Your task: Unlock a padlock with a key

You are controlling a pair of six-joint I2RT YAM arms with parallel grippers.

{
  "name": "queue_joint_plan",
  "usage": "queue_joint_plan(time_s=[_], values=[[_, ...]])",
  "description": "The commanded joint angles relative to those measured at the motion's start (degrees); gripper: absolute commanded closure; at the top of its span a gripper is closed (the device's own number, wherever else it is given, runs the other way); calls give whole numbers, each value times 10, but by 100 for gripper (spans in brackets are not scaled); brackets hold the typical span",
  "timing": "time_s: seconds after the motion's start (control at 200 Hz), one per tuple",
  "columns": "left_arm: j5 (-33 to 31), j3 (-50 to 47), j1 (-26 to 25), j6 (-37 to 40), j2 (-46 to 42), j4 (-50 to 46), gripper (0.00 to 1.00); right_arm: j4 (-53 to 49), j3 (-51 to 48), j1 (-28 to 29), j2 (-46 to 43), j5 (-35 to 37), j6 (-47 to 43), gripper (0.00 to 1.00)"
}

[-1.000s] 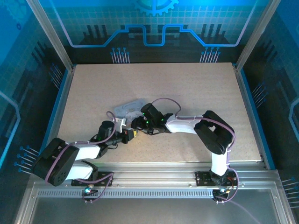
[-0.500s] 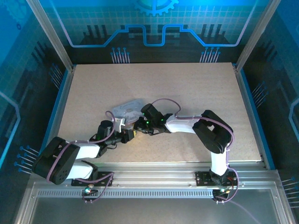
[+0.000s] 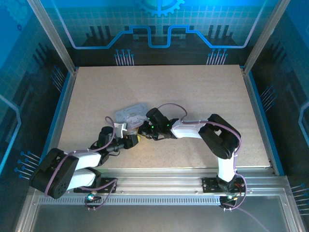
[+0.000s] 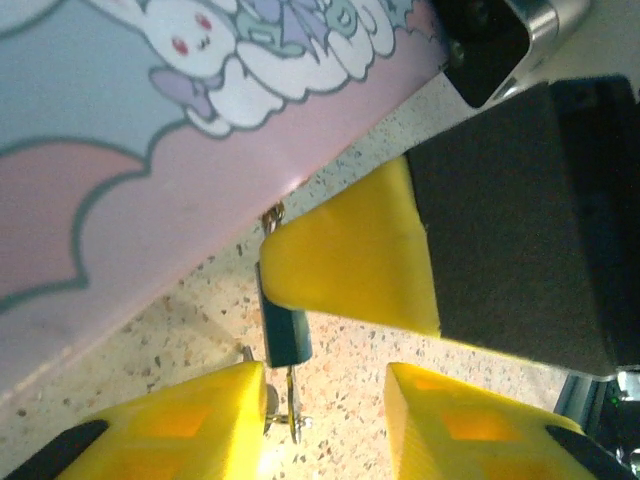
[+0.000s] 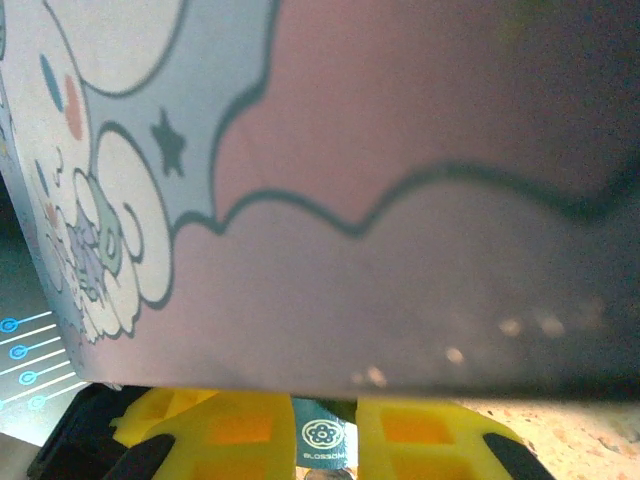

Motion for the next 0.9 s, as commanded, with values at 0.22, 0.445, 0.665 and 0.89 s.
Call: queue_joint_plan(time_s=[0.22,0.445,0.665,0.89], values=[[6,-11,5,-10,9,18,68,-12,1,2,4,-7,21,100],[-32,-8,1,-20,4,-10,69,-21,8,2,0,3,26,100],[-83,-14,-22,-39,-48,-65,70,-25,9,2,0,12,29,100],[-82,-14,-38,-44,-65,-84,77,-19,6,1,0,14,35,100]])
